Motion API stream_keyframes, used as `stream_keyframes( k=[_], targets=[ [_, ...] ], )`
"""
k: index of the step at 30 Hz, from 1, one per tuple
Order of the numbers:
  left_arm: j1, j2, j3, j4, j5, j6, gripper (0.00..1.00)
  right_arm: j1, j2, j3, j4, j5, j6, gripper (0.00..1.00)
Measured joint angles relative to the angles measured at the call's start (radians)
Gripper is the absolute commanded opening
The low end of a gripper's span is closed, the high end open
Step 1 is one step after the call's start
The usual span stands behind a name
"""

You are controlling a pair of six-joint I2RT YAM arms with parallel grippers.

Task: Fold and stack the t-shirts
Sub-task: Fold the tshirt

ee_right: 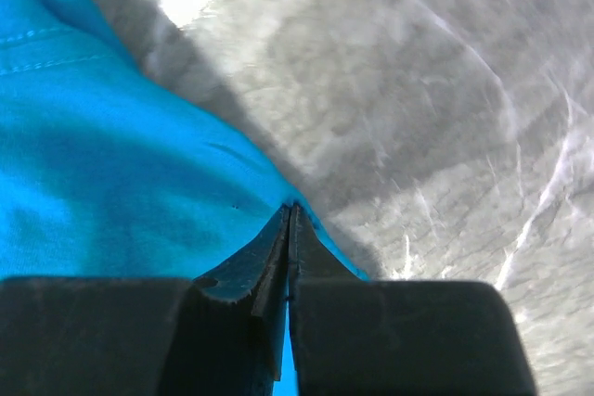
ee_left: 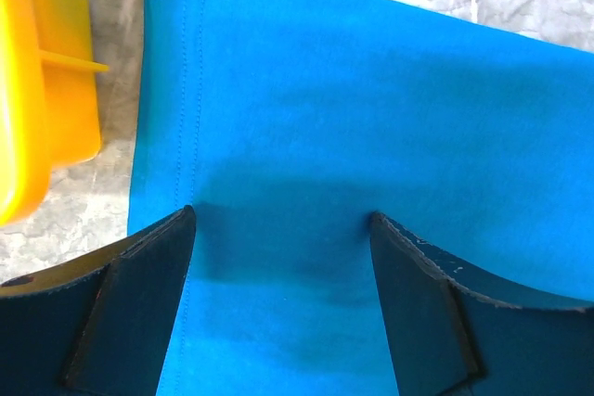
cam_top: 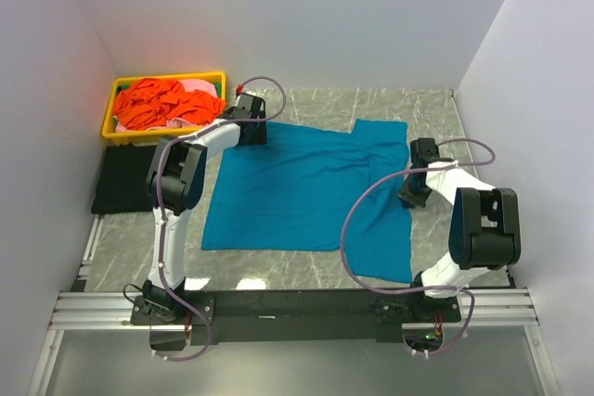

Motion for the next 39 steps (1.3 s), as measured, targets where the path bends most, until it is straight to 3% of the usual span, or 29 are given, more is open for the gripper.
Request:
stream_keyframes(
  k=[8,15,18,24,28,32,39],
  targets=[
    [0.004,0.017,0.023,-0.004,-0.003,-0.002,0.81,-0.081,-0.078,-0.071,-0.014,-0.038,0.092,0.04],
    [0.005,0.025,0.036,-0.004,-0.003,-0.002,0.83,-0.109,-0.127,-0.088,-0.195,0.028,0.114,0.05],
    [0.005,0.024,0.036,-0.005,-0.003,-0.002,0.86,-0.140,-0.187,-0.144,-0.261,0.020,0.110,0.08],
    [-0.023,0.006,0.036,-0.034,-0.014,0.005,0.97,-0.154,-0.293,-0.181,-0.311,-0.026,0.092,0.28],
    [-0.076,-0.034,0.036,-0.061,-0.018,0.006,0.99,-0.154,-0.423,-0.145,-0.302,-0.059,0.082,0.39],
    [-0.116,-0.109,0.034,-0.086,0.001,0.003,0.98,-0.154,-0.469,-0.049,-0.220,-0.090,0.050,0.42],
    [-0.110,-0.393,-0.093,-0.078,0.121,-0.027,0.96,-0.154,-0.290,0.030,0.019,-0.155,-0.003,0.38]
  ],
)
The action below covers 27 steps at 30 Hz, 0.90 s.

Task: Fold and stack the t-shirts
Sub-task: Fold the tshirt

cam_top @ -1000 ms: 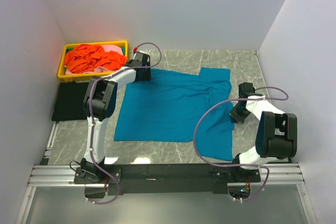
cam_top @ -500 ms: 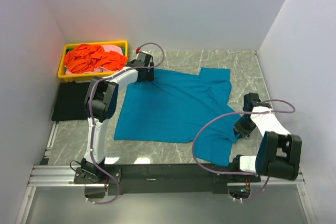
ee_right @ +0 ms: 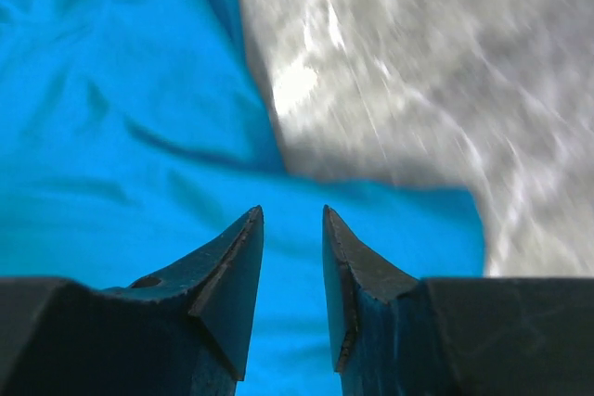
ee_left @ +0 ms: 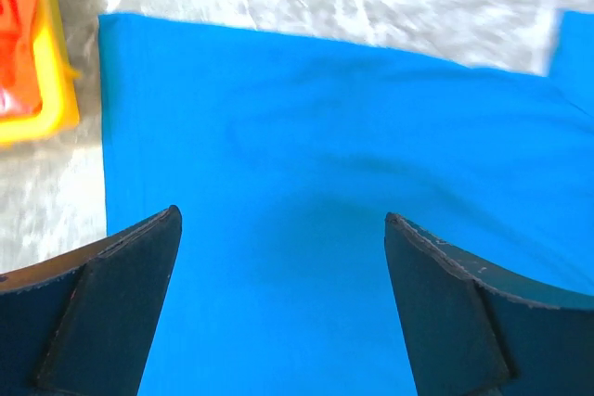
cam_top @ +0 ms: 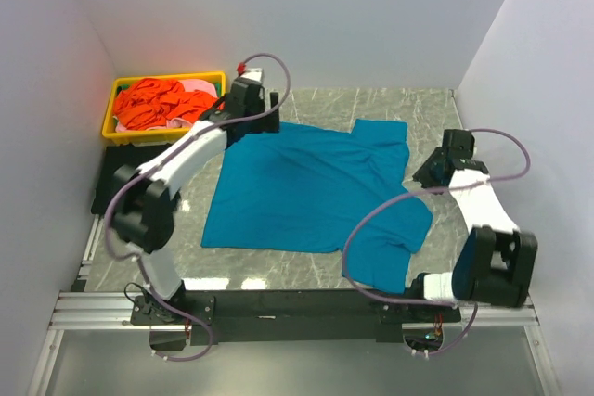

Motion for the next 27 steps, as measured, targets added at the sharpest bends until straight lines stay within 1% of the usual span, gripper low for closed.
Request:
stream_keyframes(
  k=[3,6,10,14,16,20,27],
  targets=[
    [-0.003,-0.148,-0.129,0.008,0.058,-0.022,0.96,-0.005,0.146,0.039,0.075,-0.022,-0.027,0.36],
    [-0.018,-0.244,-0.253,0.007,0.102,-0.031,0.96,-0.009,0.282,0.116,0.113,-0.033,-0.060,0.36],
    [-0.029,-0.333,-0.433,-0.010,0.131,-0.037,0.96,-0.011,0.443,0.264,0.148,-0.047,-0.102,0.36],
    [-0.028,-0.394,-0.574,-0.003,0.116,-0.036,0.96,-0.011,0.557,0.396,0.163,-0.053,-0.140,0.38],
    [-0.028,-0.399,-0.603,-0.003,0.105,-0.034,0.97,-0.011,0.603,0.460,0.158,-0.057,-0.154,0.38],
    [-0.028,-0.381,-0.606,0.018,0.106,-0.035,0.97,-0.011,0.690,0.563,0.158,-0.077,-0.179,0.41],
    [-0.028,-0.347,-0.606,0.040,0.084,-0.022,0.97,0.003,0.767,0.627,0.124,-0.133,-0.230,0.42]
  ],
)
